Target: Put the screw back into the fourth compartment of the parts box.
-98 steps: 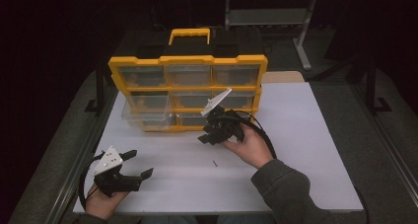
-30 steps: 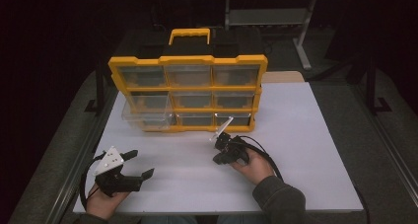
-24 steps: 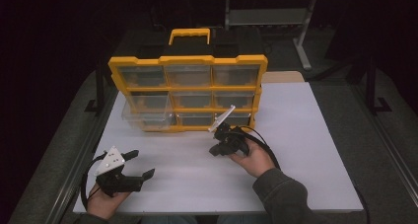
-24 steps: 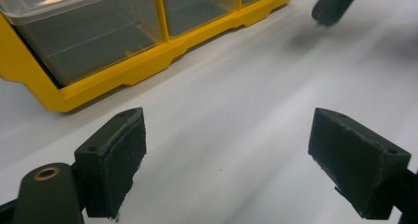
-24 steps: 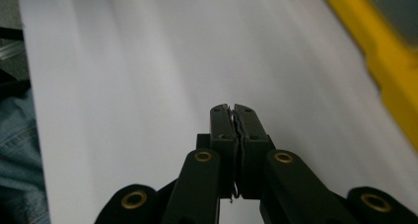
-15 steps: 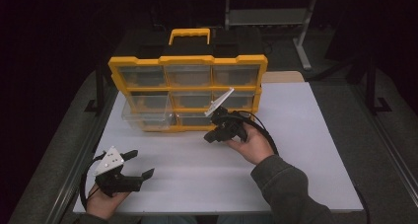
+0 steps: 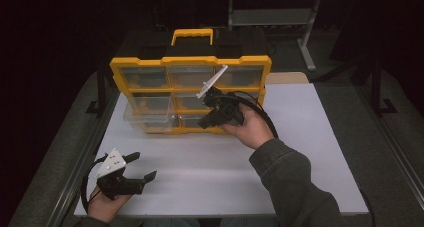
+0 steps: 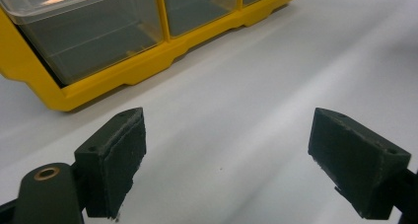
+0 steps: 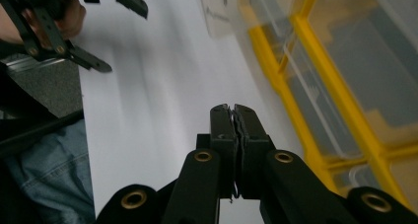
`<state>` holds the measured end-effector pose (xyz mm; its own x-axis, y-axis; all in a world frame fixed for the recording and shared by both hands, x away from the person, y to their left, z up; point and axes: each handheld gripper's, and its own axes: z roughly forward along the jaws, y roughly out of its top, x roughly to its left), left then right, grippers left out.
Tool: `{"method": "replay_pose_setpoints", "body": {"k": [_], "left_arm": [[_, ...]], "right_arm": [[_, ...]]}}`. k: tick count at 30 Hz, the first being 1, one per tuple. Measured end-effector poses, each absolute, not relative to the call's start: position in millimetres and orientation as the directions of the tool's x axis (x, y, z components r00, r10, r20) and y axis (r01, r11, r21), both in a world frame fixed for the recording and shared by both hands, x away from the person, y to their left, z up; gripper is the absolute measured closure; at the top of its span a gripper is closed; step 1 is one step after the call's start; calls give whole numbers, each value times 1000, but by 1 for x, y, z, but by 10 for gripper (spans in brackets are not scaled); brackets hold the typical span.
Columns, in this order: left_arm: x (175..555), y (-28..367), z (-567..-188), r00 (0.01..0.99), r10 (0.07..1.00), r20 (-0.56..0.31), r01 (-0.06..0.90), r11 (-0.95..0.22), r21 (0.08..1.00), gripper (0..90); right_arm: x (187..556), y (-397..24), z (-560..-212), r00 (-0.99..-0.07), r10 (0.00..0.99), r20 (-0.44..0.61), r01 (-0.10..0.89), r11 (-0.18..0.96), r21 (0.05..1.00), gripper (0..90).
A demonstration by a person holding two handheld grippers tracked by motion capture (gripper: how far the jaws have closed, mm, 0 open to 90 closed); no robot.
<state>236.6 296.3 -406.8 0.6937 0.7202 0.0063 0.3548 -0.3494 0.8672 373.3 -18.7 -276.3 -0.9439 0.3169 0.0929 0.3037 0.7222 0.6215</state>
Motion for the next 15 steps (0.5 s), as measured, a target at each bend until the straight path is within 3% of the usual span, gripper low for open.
{"method": "replay_pose_setpoints", "body": {"k": [15], "left_arm": [[237,298,-405,698,716,14,352,-360,864,143]], "right_arm": [[382,35,-236,-968,244,65,230,749,622,873]]}}
